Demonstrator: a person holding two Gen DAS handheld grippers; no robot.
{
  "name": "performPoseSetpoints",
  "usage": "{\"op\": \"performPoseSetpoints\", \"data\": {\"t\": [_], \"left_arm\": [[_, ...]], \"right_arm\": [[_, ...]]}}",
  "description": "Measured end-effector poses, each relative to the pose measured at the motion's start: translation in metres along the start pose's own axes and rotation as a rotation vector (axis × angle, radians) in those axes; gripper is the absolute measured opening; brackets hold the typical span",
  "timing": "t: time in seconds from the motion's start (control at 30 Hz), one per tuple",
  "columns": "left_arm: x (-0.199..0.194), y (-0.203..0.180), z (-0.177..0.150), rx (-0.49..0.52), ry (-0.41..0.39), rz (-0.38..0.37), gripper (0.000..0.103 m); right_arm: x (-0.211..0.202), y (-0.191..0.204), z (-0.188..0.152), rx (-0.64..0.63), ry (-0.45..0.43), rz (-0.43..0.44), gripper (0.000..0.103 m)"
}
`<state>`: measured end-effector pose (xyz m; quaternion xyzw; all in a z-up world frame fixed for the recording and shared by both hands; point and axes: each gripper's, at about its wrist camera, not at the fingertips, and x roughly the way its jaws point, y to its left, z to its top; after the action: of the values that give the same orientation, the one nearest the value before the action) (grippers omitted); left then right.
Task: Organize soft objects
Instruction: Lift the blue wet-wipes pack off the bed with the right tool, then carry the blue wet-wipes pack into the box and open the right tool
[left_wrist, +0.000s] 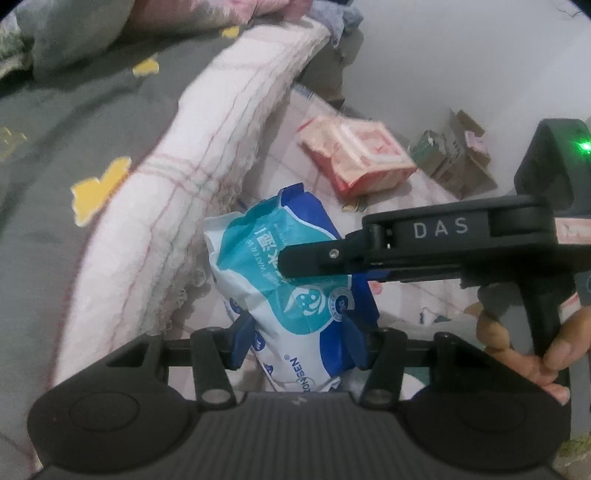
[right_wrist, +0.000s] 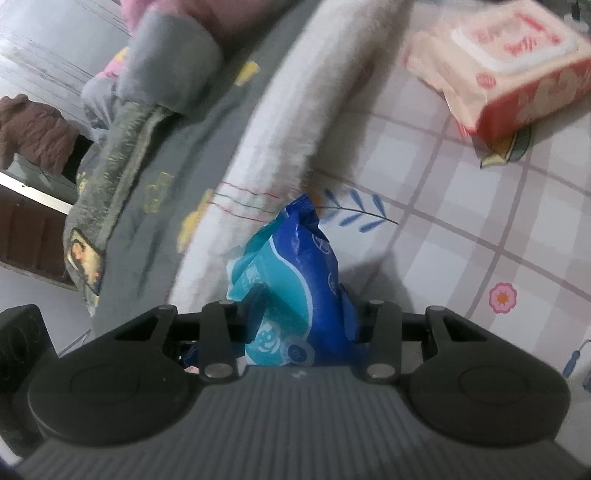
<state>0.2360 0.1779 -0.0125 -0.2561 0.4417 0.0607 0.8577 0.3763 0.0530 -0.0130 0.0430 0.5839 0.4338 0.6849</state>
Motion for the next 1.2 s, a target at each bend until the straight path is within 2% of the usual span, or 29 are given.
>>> {"op": "performPoseSetpoints", "data": {"t": [0.23, 0.43, 0.57, 0.73, 0.87, 1.0, 1.1, 1.2], "left_arm": [[-0.062, -0.045, -0.002, 0.097, -0.128, -0.015, 0.052], [-0.102, -0.113, -0.017, 0.239, -0.195, -0.108, 0.051], [-0.104, -0.169, -0.034, 0.349, -0.176, -0.198, 0.051], [-0.078, -0.238, -0.068, 0.475, -0.072, -0.293, 0.051], [-0.048, -0.285, -0.096, 0.560, 0.016, -0.330, 0.052], [-0.018, -0.309, -0.117, 0.623, 0.086, -0.320, 0.052], [-0.001, -0.314, -0.129, 0.663, 0.132, -0.292, 0.052], [0.004, -0.305, -0.133, 0.660, 0.134, -0.259, 0.054]], "right_arm": [[-0.087, 0.029, -0.020, -0.024, -0.146, 0.021, 0.040], [-0.191, 0.024, -0.065, 0.014, -0.297, -0.011, 0.040], [-0.254, -0.008, -0.114, 0.111, -0.386, -0.049, 0.040], [-0.312, -0.069, -0.184, 0.282, -0.456, -0.102, 0.040], [-0.331, -0.122, -0.232, 0.429, -0.478, -0.113, 0.040], [-0.326, -0.176, -0.266, 0.560, -0.458, -0.076, 0.040], [-0.308, -0.210, -0.276, 0.638, -0.415, -0.039, 0.038], [-0.276, -0.241, -0.274, 0.697, -0.360, -0.010, 0.037]]}}
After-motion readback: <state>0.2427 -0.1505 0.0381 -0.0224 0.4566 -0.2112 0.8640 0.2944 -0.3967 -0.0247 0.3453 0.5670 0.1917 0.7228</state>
